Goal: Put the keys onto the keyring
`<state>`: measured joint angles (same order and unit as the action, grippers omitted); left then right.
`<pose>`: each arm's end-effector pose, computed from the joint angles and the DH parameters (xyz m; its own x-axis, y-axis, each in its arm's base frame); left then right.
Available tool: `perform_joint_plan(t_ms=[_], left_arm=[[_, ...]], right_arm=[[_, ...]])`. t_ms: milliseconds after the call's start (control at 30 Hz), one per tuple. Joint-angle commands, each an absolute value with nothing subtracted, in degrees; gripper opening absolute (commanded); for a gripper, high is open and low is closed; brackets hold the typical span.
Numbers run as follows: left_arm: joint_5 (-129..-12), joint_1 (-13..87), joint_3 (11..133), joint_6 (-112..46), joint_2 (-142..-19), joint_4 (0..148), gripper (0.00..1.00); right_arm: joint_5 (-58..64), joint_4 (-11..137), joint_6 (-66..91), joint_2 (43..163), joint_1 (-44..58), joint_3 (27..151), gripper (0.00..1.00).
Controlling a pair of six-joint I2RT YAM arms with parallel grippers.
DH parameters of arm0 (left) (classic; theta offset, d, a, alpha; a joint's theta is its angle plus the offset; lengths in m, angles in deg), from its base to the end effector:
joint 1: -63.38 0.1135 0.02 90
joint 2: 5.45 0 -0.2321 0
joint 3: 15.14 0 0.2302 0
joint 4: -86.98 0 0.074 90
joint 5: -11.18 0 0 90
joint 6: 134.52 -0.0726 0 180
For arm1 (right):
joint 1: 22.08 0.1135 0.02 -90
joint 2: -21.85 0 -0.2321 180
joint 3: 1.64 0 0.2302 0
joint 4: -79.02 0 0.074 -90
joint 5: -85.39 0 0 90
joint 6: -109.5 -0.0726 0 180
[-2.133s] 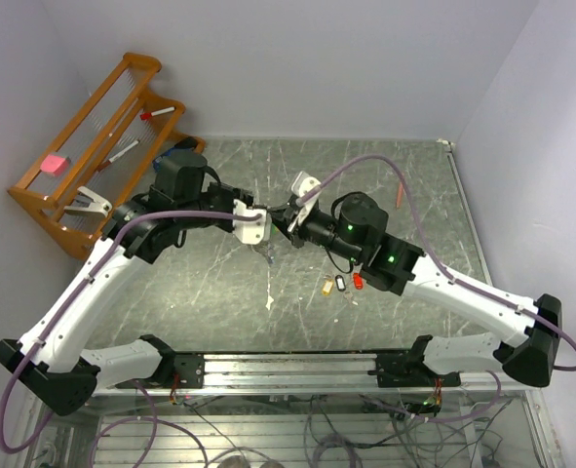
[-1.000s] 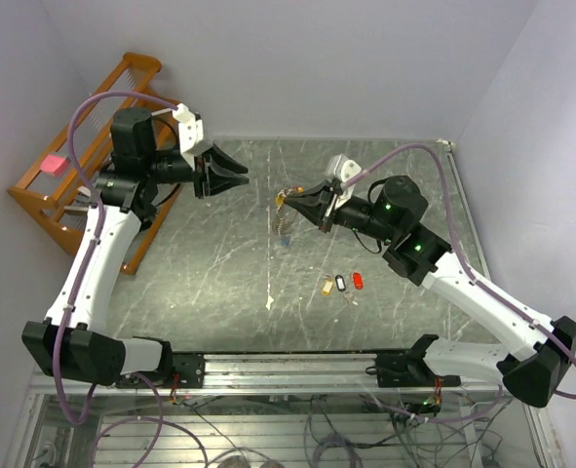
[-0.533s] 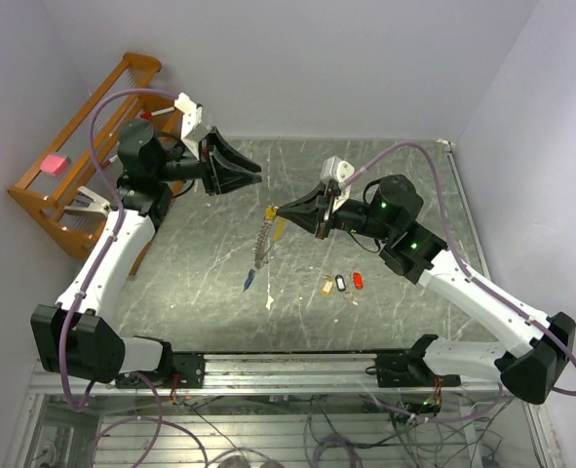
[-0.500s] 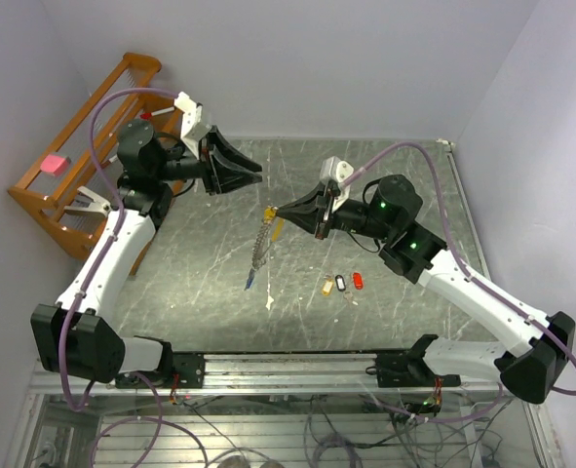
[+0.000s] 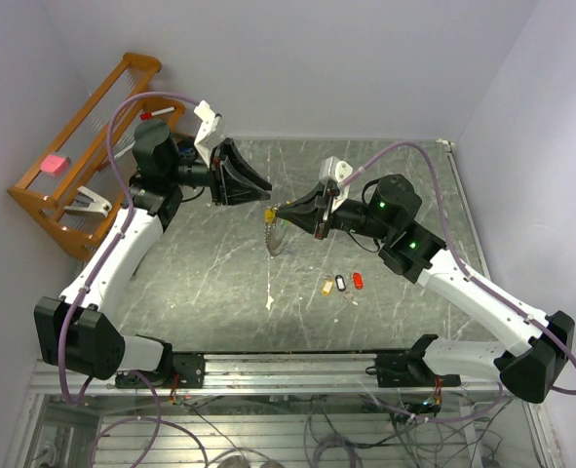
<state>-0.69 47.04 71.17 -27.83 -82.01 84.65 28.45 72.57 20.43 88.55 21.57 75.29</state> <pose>0.2498 -0.1473 0.3897 -0.1654 -0.0131 -0.9861 0.9830 -0.0829 -0.1637 0.1820 0.2283 0.3764 0.0635 0.0418 -0.9971 -0.9715 0.2314 -0.0522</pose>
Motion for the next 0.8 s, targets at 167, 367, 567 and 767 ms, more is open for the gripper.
perform_joint_plan(t_ms=[167,367,567,767], left_arm=[[3.28,46.89,70.59,-28.15,-81.99,84.98,0.37],[3.24,45.74,69.89,-29.42,-81.85,82.93,0.34],[3.15,45.28,69.12,-27.87,-81.56,85.34,0.2],[3.03,45.3,69.74,-28.52,-81.57,83.77,0.07]], right_arm=[[29.07,74.37,20.31,88.88,21.51,77.87,0.0],[28.93,75.77,19.79,88.97,21.51,77.62,0.0],[28.75,76.27,19.71,89.25,21.52,77.7,0.0],[26.3,78.79,19.8,87.81,21.53,76.23,0.0]])
